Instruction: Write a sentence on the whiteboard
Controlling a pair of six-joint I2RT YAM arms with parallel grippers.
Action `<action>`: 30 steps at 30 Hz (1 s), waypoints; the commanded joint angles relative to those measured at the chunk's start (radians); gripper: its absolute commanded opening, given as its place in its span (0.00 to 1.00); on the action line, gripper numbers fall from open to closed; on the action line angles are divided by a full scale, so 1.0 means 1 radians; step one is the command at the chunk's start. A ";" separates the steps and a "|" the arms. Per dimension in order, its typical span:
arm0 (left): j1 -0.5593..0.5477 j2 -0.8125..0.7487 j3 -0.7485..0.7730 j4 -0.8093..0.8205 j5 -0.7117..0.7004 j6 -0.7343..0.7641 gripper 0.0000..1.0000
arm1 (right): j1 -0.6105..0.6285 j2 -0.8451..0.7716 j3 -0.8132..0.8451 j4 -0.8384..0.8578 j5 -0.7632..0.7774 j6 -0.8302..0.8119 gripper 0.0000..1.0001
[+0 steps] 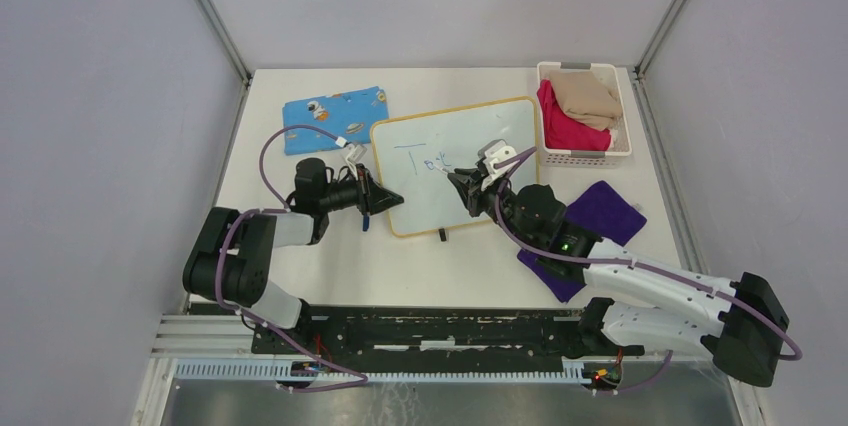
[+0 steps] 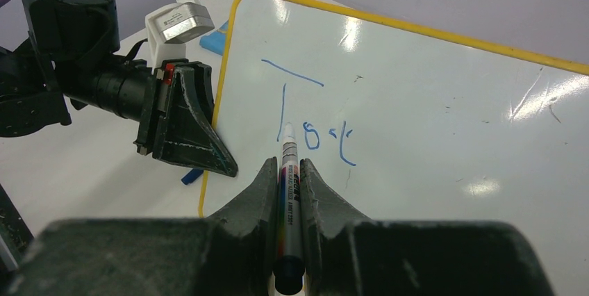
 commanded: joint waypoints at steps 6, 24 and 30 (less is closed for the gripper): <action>0.004 0.011 0.000 0.033 0.030 0.059 0.25 | 0.003 0.009 0.021 0.069 0.038 -0.014 0.00; 0.005 0.001 0.013 -0.036 0.019 0.099 0.21 | 0.001 0.094 0.037 0.073 0.140 -0.033 0.00; 0.003 0.000 0.018 -0.051 0.016 0.107 0.20 | 0.000 0.136 0.060 0.071 0.165 -0.029 0.00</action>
